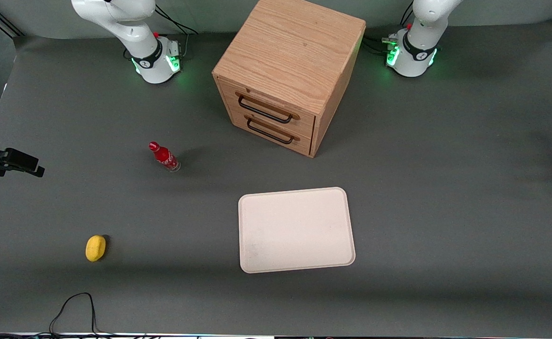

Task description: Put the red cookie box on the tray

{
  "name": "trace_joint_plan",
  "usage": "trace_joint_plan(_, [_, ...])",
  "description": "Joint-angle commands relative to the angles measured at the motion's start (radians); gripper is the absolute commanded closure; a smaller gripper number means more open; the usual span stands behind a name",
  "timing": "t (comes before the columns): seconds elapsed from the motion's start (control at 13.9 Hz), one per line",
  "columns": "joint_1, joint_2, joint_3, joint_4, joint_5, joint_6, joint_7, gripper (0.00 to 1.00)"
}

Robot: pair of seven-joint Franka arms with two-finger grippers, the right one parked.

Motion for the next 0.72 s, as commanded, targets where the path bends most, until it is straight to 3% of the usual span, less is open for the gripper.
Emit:
trace_joint_plan(0.0, [-0.007, -0.039, 0.004, 0.174, 0.022, -0.187, -0.010, 1.00])
trace_joint_plan(0.22, [-0.036, -0.039, -0.004, 0.330, 0.037, -0.322, -0.009, 1.00])
trace_joint_plan(0.43, [-0.159, -0.039, -0.004, 0.370, 0.037, -0.362, -0.038, 1.00])
trace_joint_plan(0.65, [-0.352, -0.040, -0.002, 0.378, 0.037, -0.436, -0.307, 1.00])
